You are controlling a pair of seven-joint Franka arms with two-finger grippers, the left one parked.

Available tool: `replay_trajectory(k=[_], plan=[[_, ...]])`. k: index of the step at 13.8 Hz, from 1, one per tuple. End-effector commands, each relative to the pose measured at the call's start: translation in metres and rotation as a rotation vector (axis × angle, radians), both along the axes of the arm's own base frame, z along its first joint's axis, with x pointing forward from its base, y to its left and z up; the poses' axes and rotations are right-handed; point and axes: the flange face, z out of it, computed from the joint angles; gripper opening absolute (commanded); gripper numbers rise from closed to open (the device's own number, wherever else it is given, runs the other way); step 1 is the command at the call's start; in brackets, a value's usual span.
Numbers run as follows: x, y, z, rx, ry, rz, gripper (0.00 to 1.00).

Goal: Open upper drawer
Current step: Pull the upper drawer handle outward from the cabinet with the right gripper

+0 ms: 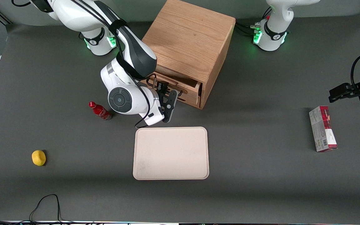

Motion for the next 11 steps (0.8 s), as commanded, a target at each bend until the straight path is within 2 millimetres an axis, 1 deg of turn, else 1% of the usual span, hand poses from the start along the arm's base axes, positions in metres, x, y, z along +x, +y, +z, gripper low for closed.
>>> replay_trajectory(k=[1,5,7,11], plan=[[0.008,-0.001,0.0,-0.001,-0.027,0.021,1.0],[0.022,-0.018,0.007,0.003,-0.047,0.0,1.0],[0.024,-0.018,0.01,0.017,-0.058,0.025,1.0],[0.031,-0.021,0.009,0.023,-0.072,0.013,1.0]])
